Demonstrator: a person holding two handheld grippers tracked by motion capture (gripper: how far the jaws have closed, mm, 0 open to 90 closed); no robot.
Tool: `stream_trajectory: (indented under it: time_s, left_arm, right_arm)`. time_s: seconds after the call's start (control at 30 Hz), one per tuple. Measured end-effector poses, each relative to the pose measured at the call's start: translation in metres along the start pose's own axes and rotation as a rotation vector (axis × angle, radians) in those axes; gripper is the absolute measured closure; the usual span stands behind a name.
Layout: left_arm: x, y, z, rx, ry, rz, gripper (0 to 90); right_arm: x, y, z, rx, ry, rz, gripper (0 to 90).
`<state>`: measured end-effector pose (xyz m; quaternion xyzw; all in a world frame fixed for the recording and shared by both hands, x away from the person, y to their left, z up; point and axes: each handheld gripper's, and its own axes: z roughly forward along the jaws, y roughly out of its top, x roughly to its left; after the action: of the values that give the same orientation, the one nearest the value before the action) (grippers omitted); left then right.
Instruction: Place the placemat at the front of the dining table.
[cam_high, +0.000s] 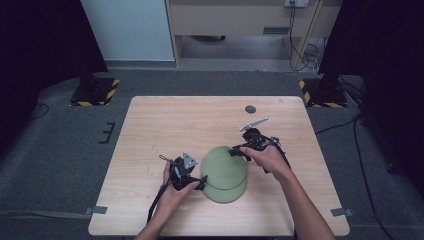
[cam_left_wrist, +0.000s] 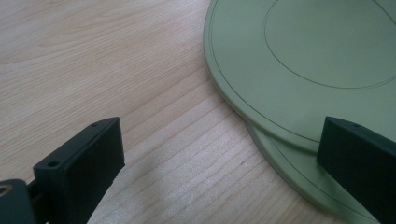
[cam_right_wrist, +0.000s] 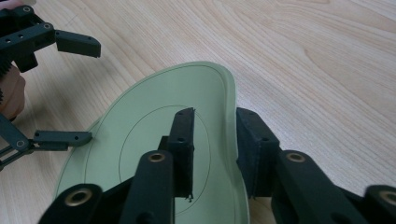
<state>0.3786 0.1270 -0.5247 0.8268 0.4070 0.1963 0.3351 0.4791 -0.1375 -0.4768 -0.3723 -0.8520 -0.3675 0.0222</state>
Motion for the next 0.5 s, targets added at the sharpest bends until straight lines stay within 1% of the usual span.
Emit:
stream_trajectory:
  time_s: [0.03, 0.07, 0.13, 0.27, 0.3, 0.43, 0.5]
  left_arm:
    - [0.0, 0.0, 0.0, 0.0, 0.001, 0.0, 0.0]
    - [0.0, 0.0, 0.0, 0.0, 0.001, 0.0, 0.0]
    - [0.0, 0.0, 0.0, -0.001, 0.0, -0.002, 0.0]
    - [0.0, 0.0, 0.0, 0.0, -0.003, -0.005, 0.0]
    - [0.001, 0.0, 0.0, 0.0, -0.003, -0.004, 0.0]
    - [0.0, 0.0, 0.0, 0.001, -0.004, -0.006, 0.0]
    - [0.0, 0.0, 0.0, 0.001, -0.002, -0.005, 0.0]
  right_arm:
    - [0.001, 0.0, -0.001, 0.001, -0.005, -0.007, 73.1]
    - [0.001, 0.0, -0.001, 0.001, -0.005, -0.007, 73.1]
    - [0.002, 0.001, -0.002, 0.014, -0.022, -0.026, 76.6]
    - [0.005, 0.005, -0.005, 0.019, -0.029, -0.059, 82.6]
    - [0.006, 0.005, -0.005, 0.02, -0.03, -0.061, 84.1]
    - [0.01, 0.006, -0.005, 0.029, -0.038, -0.081, 85.3]
    - [0.012, 0.006, -0.005, 0.034, -0.051, -0.09, 85.3]
